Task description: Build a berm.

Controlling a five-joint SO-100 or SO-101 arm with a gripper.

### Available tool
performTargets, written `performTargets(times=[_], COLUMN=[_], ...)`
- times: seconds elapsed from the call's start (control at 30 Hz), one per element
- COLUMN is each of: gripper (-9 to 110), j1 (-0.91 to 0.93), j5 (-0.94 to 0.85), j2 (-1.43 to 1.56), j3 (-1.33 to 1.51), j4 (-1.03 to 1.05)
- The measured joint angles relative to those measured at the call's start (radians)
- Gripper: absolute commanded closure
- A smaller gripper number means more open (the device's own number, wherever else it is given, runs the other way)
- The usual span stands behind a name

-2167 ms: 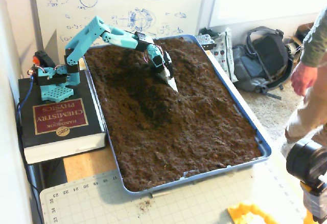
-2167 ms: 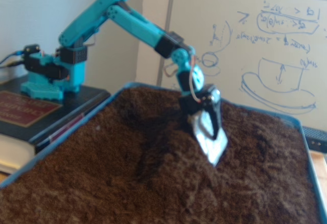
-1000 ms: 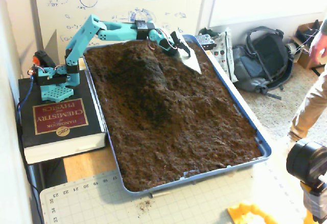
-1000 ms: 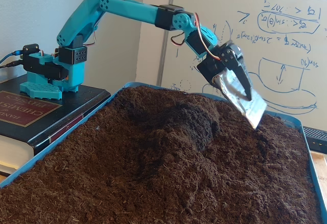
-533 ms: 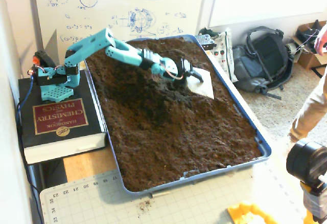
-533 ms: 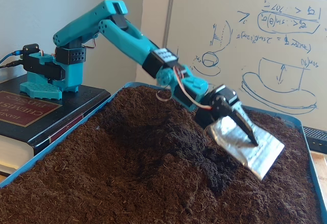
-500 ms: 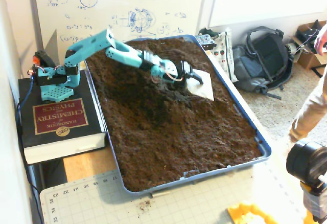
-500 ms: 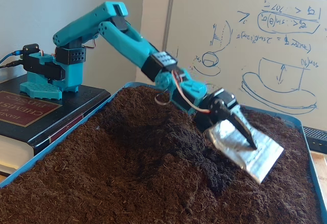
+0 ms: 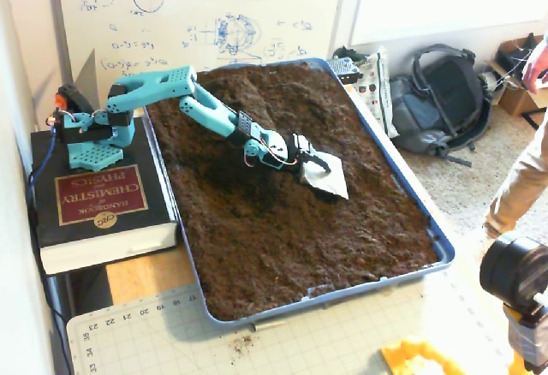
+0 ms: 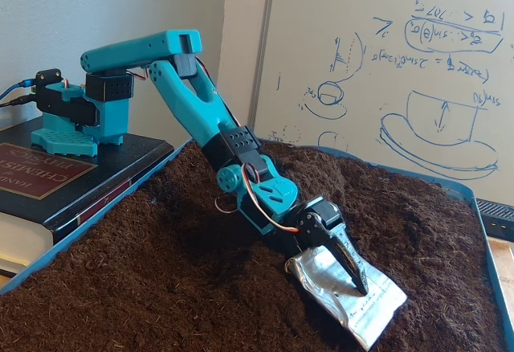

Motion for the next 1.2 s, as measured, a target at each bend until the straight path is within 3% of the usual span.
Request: performTargets(times=[0.43, 1.2], gripper=[101, 101], j1=[0.000, -0.003], j5=[-0.006, -0.006], j2=[0.074, 0.198], j3=[-0.075, -0.078], j4=[0.502, 0.934])
